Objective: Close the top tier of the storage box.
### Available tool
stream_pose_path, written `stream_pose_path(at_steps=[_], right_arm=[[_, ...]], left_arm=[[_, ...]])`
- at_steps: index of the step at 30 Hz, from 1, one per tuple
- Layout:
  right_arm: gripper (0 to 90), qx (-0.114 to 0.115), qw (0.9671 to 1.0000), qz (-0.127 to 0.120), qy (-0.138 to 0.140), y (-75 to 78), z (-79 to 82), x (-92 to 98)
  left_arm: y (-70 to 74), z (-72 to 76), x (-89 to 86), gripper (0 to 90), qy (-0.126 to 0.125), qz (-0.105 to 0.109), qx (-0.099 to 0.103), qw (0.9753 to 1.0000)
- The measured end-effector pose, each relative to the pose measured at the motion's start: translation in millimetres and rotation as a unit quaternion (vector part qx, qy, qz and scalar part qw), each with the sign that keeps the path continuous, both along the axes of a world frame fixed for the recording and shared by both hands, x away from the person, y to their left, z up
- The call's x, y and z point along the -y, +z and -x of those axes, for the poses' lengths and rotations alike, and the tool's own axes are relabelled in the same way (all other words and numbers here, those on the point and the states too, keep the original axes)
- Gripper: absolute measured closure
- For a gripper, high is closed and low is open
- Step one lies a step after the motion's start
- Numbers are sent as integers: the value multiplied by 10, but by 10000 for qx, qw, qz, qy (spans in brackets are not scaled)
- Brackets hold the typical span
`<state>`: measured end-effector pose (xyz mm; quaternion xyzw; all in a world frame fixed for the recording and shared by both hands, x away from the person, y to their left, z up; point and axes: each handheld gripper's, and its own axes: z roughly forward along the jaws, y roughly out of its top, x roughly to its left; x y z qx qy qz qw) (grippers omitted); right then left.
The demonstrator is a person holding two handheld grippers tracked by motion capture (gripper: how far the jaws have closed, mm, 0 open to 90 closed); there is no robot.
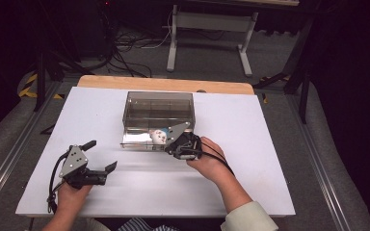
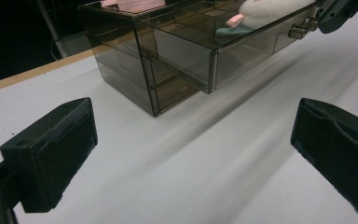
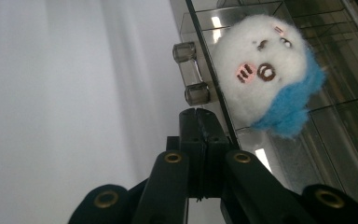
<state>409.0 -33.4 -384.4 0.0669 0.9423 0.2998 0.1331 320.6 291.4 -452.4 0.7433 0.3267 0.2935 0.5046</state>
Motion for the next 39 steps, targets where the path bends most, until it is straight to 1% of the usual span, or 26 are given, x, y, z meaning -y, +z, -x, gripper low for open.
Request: stream_pose_path(at_steps=[3,5,8,14,17,20,22,23,24,27,39], right_arm=[[900,77,10000,-25,-43,7,-9,-5],[900,69,9999,-57,-97,6,-22,-12],[900,182,9996,-48,-222,10,-49,-26],[900,248,9990,-102,-358,18,-101,-36],[900,208,9983,-215,-508,21,-143,-31],[900,266,9973,-290,-627,28,-166,-30],[900,253,9969,-344,-668,35,-180,-28],[900,281,9962,-351,-748,33,-197,-32],[900,281,9962,-351,-748,33,-197,-32],[900,243,9950,-417,-873,29,-223,-34],[900,272,9924,-511,-1087,11,-288,-59]], left_arm=[[0,-1,1,14,4,-18,8,10000],[0,-1,0,14,4,-17,9,10000],[-1,-2,0,14,3,2,5,10000],[0,-1,-1,14,2,4,4,10000],[0,-1,-1,14,-2,3,3,10000],[-1,-1,-1,14,-3,4,2,10000],[0,-1,-1,14,0,4,5,10000],[-1,-2,-1,14,-2,3,4,10000],[-1,-2,-1,14,-3,4,1,10000],[-1,-1,1,14,-5,3,3,10000],[-1,0,1,14,-11,13,1,10000]])
